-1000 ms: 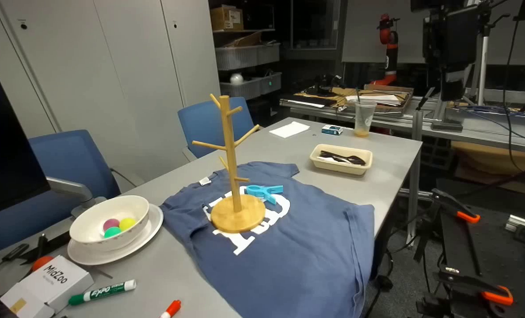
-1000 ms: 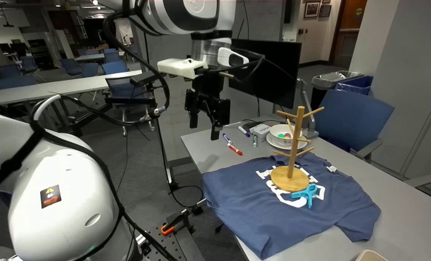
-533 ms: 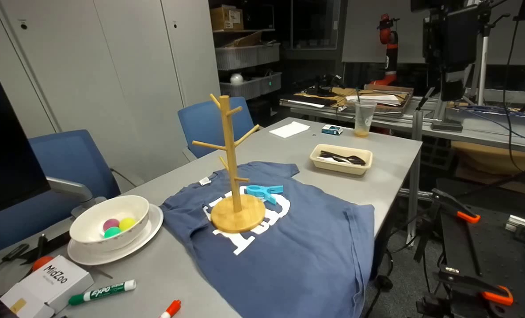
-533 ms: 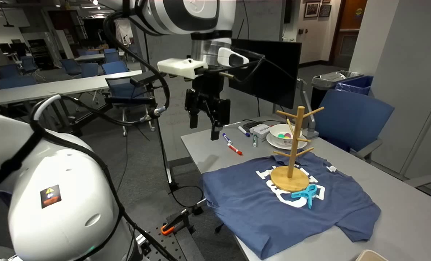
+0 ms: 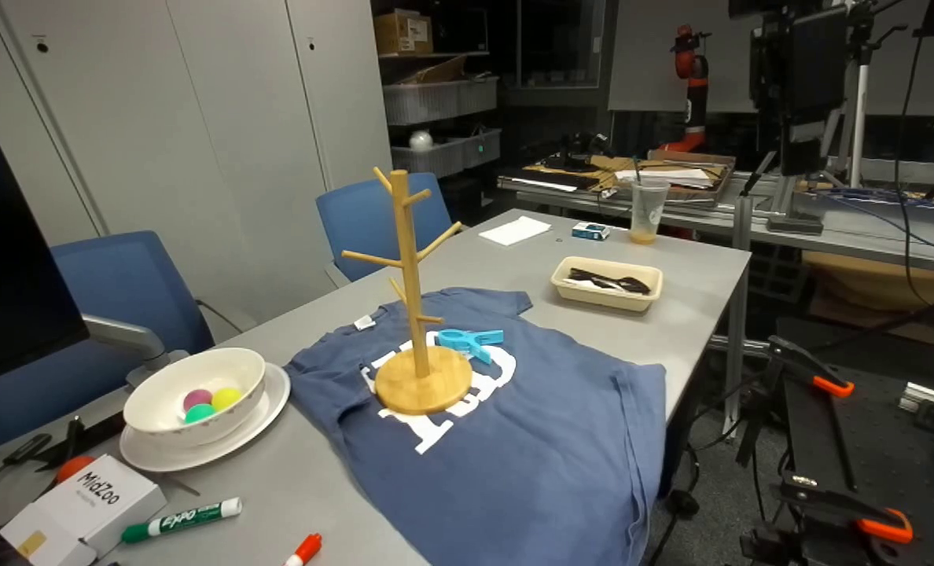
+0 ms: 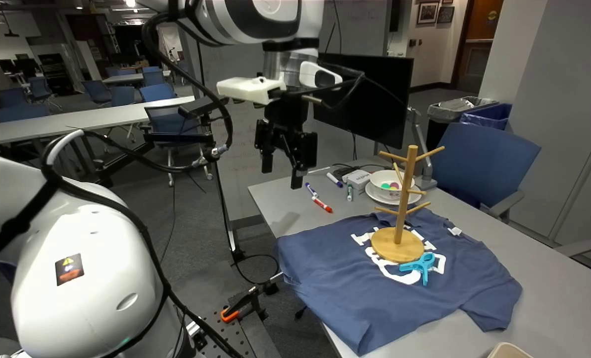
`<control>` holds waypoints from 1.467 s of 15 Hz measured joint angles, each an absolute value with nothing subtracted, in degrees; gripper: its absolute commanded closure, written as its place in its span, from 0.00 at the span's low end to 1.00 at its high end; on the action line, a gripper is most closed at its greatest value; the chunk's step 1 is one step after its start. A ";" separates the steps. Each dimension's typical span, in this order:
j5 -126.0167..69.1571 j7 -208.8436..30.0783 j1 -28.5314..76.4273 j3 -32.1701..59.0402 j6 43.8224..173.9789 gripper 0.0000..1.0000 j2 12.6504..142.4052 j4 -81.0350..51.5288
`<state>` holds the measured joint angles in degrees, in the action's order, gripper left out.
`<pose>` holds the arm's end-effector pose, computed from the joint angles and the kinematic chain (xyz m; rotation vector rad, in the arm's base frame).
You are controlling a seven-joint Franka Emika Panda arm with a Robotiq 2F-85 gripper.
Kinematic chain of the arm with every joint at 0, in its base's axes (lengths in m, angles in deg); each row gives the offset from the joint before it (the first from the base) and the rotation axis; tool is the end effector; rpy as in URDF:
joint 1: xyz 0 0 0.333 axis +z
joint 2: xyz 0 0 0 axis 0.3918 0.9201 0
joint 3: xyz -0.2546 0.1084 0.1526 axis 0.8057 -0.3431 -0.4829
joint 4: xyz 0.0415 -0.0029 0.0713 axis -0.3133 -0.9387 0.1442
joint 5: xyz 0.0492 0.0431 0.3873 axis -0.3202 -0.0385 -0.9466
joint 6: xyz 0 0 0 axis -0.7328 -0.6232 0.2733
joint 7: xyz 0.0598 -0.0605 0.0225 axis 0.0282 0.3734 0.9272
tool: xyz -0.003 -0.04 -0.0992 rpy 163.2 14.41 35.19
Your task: Hang the peg on the stand
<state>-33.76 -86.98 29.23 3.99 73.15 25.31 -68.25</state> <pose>0.3287 0.0727 0.4592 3.0826 0.2020 -0.3046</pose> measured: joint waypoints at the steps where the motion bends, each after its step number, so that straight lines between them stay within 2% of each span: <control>1: -33.46 -86.98 29.22 4.04 72.95 0.00 26.09 -65.34; 9: -32.32 -88.32 27.89 4.53 74.32 0.00 39.59 -42.72; 18: -32.01 -88.82 27.71 4.61 75.14 0.00 41.78 -42.39; 22: -31.78 -89.00 26.05 6.34 82.48 0.00 43.23 -47.71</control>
